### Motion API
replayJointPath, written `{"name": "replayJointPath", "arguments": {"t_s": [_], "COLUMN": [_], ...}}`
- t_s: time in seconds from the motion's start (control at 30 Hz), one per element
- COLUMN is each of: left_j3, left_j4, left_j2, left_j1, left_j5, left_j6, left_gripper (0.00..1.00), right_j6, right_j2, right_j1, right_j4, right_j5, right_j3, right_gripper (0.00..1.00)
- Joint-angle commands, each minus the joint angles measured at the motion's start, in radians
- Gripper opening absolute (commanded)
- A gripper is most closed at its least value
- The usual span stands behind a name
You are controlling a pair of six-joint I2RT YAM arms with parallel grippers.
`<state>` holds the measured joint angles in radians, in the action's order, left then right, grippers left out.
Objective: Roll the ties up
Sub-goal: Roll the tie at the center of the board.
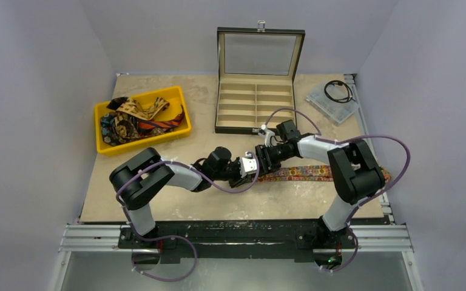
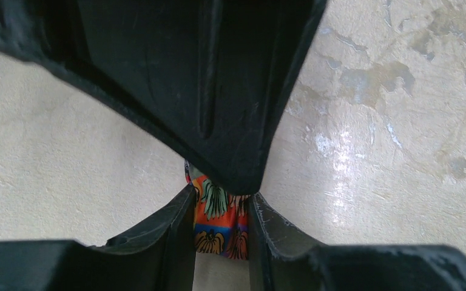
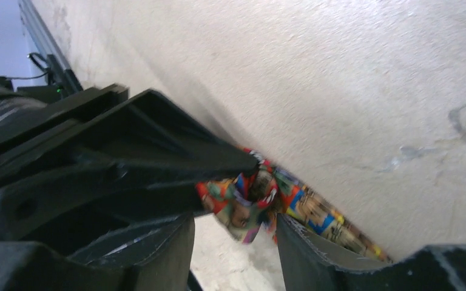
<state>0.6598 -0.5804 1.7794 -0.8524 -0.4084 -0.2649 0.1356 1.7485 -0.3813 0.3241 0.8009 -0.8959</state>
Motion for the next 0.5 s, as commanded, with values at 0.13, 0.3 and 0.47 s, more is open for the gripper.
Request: {"name": "replayJointPath", "arguments": {"t_s": [0.13,0.3,0.47], "left_j3": [-0.015,-0.004,0.003], "left_j4": [0.171,0.175,0.177], "left_j2": [-0.001,0.010,0.017], "left_j1": [-0.003,-0.004,-0.004], "left_j5": [0.050,0.052,0.051], "left_j6": [-0.007,-0.014,-0.020], "left_gripper": [0.23,0.23,0.23], "right_j6": [0.116,0.143,0.156], "right_j2": [-0.206,-0.157,-0.101], "right_j1": [-0.001,-0.003,-0.003], "right_j4": [-0.161,-0.198,-0.231], "right_j5": [-0.033,-0.041,-0.046], "right_j3": [0.135,0.154,0.123], "right_gripper": [0.43,0.41,0.34]}}
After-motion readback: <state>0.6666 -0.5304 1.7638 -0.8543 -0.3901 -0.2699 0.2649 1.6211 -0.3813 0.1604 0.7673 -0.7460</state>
